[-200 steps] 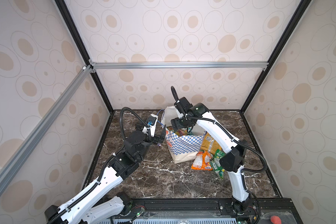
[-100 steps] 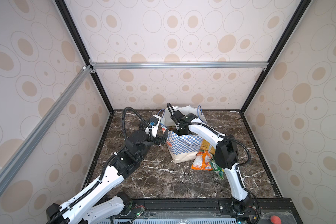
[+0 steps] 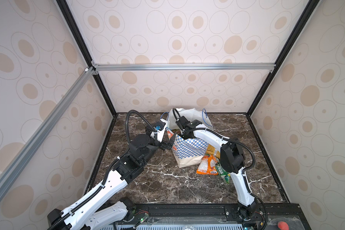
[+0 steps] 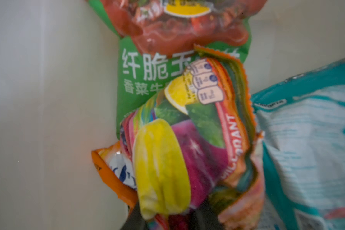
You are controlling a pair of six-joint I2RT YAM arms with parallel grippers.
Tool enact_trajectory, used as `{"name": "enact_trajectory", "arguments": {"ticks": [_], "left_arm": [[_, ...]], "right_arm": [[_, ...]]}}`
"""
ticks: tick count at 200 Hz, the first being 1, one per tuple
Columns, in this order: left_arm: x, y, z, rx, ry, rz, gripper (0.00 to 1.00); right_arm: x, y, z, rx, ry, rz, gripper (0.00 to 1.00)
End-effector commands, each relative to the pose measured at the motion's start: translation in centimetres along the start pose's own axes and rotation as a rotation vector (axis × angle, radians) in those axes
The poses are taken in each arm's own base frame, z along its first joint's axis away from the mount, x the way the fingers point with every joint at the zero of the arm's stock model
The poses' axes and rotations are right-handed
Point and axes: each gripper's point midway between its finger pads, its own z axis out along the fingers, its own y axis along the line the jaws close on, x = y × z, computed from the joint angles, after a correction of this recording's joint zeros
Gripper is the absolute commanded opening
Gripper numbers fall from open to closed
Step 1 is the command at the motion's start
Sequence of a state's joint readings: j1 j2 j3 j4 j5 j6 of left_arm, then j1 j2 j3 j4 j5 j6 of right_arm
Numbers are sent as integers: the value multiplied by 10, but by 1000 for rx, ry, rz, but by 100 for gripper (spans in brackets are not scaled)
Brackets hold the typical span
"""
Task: Take the snacks out of the paper bag
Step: Pick up the snack from the paper bag.
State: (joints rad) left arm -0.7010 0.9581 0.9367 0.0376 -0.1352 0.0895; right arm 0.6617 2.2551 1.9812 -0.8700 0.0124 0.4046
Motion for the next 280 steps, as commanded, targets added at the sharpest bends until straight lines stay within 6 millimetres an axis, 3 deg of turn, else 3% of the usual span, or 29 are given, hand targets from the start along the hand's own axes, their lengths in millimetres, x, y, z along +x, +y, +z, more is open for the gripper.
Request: {"name": "enact_trajectory", "arguments": {"ticks": [1, 33, 75, 111, 165, 246, 280], "left_arm": [[-5, -1, 1, 13, -16, 10, 98], [-5, -1, 1, 13, -18, 9, 98], [-5, -1, 1, 13, -17, 9, 98], [-6, -1, 1, 17, -19, 8, 98], [-6, -1, 1, 16, -19, 12, 98], [-5, -1, 1, 20, -18, 10, 98], [-6, -2, 1, 23, -19, 8, 98]], "right_arm": [[20, -4, 9, 12, 77, 15, 12], [3, 0, -24, -7, -1, 14, 0], [-20, 7, -75, -47, -117, 16, 0], [-30, 14, -101, -84, -171, 15, 0], [-54, 18, -155, -93, -284, -8, 0], [-72, 21, -212, -130, -421, -5, 0], [-77, 20, -221, -120, -455, -12, 0]]}}
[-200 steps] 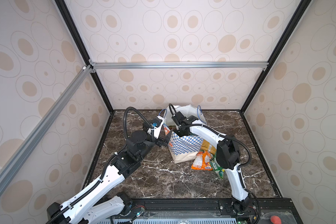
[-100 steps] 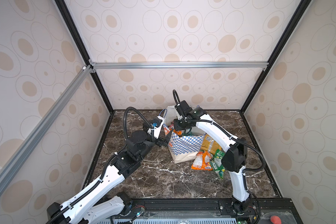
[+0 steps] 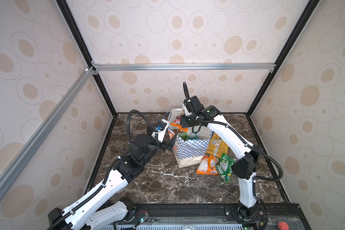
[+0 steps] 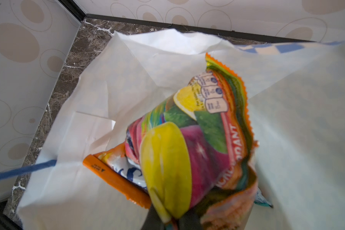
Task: Take the snacks out of the paper bag
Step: Pick up the snack from the paper bag, then place the snack at the bottom-center of the table.
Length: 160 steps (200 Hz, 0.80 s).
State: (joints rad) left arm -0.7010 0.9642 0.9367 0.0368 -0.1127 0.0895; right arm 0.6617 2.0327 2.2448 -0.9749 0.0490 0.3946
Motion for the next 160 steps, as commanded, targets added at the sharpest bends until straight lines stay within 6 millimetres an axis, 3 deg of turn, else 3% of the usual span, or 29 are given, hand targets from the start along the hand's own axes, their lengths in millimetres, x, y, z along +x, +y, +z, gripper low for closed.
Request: {"name": "enact_trajectory", "arguments": {"ticks": [1, 48, 92, 129, 160], "left_arm": [[-7, 2, -1, 1, -22, 7, 98], [-8, 1, -2, 6, -25, 7, 98], [-9, 0, -2, 16, -32, 10, 98], [-6, -27, 5, 160, -16, 32, 98], [1, -55, 11, 314, 22, 34, 98]], "right_arm": [[-21, 4, -30, -8, -87, -17, 0], [-51, 20, -72, -79, -192, -3, 0], [-71, 34, -129, -170, -309, 23, 0], [-82, 37, -191, -224, -430, 40, 0], [-79, 22, -226, -190, -512, 55, 0]]}}
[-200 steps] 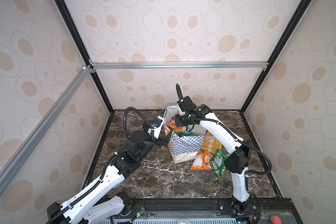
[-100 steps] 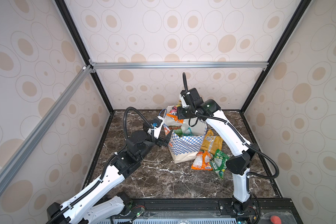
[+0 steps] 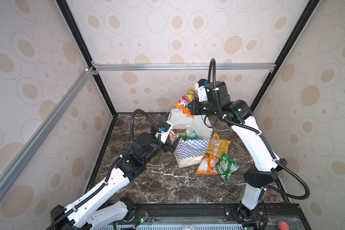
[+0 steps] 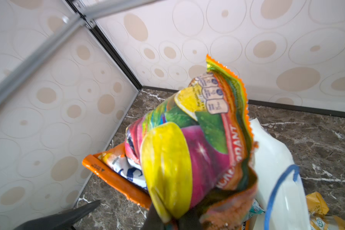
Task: Take the snacks out of the paper bag
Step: Place the snack at the bottom-center of the table.
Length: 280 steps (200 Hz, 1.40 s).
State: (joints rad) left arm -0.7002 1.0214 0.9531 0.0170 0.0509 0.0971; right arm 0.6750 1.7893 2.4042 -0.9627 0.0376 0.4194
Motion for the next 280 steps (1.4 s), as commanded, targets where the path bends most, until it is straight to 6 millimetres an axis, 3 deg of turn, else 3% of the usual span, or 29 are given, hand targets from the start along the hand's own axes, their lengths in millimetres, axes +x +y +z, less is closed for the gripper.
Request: {"name": "enact_trajectory", "arguments": {"ticks": [1, 40, 65, 101, 125, 161, 218, 280], "left_arm": [[-10, -23, 3, 148, -10, 23, 98], [-17, -60, -4, 346, -32, 31, 98], [-14, -87, -6, 451, 8, 60, 98], [2, -111, -3, 452, 73, 144, 98], [4, -124, -6, 480, 74, 168, 98], [4, -121, -5, 438, 61, 175, 98], [-2, -102, -5, 317, 36, 173, 98], [0, -99, -4, 296, 39, 174, 98]], "right_arm": [[-28, 2, -42, -4, -142, 8, 0], [-23, -21, -91, 67, -229, 20, 0], [-8, -45, -121, 145, -266, 46, 0], [38, -88, -147, 278, -247, 86, 0], [85, -117, -153, 347, -206, 141, 0], [175, -147, -130, 381, -35, 179, 0], [305, -129, -52, 149, 315, 230, 0], [359, -92, 5, 9, 341, 378, 0]]}}
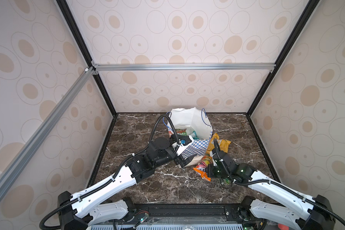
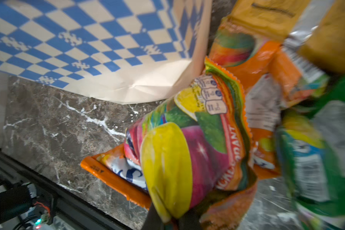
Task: Take the snacks out of the paper bag
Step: Place the snack at the bottom-center of the table.
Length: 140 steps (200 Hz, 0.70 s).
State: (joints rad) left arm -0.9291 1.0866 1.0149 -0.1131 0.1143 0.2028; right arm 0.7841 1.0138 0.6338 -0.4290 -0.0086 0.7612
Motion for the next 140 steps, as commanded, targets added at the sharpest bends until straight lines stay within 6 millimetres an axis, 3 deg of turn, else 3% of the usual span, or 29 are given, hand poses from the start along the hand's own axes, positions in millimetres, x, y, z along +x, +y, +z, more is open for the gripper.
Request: {"name": "enact_trajectory", "arguments": {"ticks": [1, 43, 71, 113, 140], "left_arm": [[-7, 2, -2, -18, -20, 26, 98], [-6, 2, -2, -28, -27, 24, 98], [-5, 2, -1, -37, -18, 30, 98], [0, 7, 0, -70, 2, 45, 98], [8, 16, 1, -125, 36, 69, 98]], "right_arm": [[-14, 40, 14, -175, -85, 91, 0], [4, 56, 47, -190, -39, 88, 7], [10, 54, 59, -142, -8, 71, 28], [13, 39, 48, -83, -14, 64, 52], [11, 30, 25, -53, -33, 14, 71]]}}
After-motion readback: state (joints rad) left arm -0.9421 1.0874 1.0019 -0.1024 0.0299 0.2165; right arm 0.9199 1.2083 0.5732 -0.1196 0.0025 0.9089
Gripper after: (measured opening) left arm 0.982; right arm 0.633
